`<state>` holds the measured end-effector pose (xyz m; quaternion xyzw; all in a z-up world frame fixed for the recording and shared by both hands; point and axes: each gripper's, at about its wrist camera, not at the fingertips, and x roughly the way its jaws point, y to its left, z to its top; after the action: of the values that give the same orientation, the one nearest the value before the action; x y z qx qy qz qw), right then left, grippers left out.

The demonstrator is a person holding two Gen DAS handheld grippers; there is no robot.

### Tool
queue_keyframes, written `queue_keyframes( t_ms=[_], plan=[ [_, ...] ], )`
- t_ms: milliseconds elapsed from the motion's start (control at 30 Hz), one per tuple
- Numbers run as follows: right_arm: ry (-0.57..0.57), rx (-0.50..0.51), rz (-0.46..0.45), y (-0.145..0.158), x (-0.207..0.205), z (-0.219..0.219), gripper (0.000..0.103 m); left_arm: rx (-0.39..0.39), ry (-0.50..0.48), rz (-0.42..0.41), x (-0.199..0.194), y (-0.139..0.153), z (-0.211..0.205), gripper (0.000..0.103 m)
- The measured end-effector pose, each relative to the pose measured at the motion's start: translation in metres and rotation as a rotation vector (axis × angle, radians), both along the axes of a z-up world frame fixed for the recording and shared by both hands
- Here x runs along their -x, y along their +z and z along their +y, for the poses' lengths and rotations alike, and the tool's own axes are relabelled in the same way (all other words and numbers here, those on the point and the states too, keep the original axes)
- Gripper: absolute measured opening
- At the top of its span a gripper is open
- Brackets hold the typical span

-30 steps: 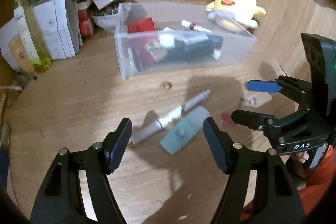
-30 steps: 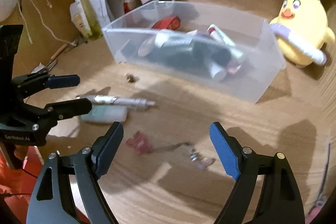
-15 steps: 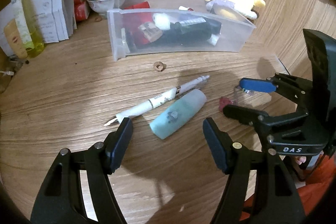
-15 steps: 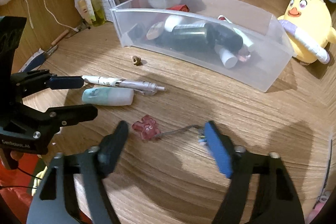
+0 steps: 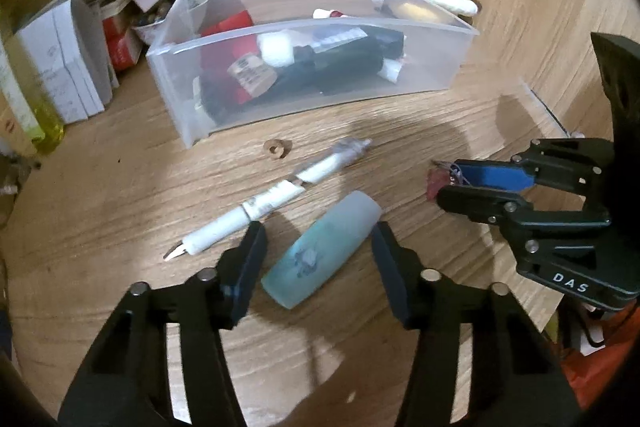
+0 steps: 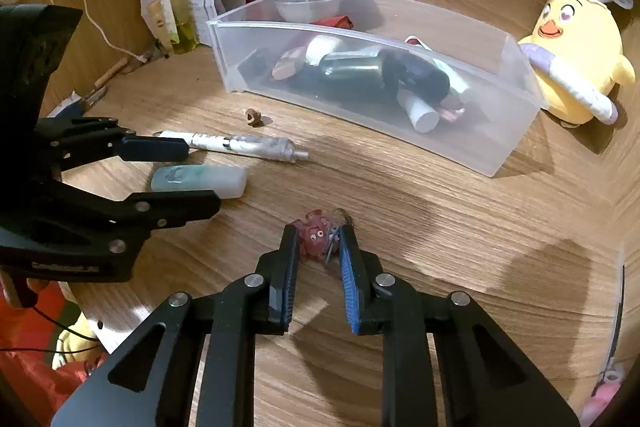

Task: Organize objects
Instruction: 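Grasp the light-blue tube with the left gripper while the right grasps the pink charm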

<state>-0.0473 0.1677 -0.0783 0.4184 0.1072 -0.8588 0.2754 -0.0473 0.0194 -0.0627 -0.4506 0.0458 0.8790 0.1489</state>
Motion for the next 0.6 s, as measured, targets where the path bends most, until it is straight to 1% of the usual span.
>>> queue_keyframes(
  t_ms=[67, 100, 167, 400, 600],
  plan=[
    [-0.004, 0.014, -0.010, 0.000, 0.001, 0.002, 0.018, 0.017, -0.018, 0.009, -0.001, 0.000, 0.003, 0.036],
    [-0.007, 0.018, -0.011, 0.001, 0.000, 0.004, 0.018, 0.024, -0.024, 0.015, -0.002, 0.000, 0.004, 0.034],
    [-0.014, 0.024, -0.009, 0.002, 0.001, 0.005, 0.018, 0.038, -0.019, 0.028, -0.002, -0.001, 0.005, 0.025],
    [-0.034, 0.061, 0.019, 0.015, 0.003, 0.011, 0.018, 0.002, 0.003, 0.021, -0.003, 0.000, 0.002, 0.024],
    [-0.044, 0.085, 0.056, 0.031, 0.004, 0.016, 0.018, -0.021, 0.023, 0.065, -0.008, 0.014, 0.001, 0.024]
  ],
)
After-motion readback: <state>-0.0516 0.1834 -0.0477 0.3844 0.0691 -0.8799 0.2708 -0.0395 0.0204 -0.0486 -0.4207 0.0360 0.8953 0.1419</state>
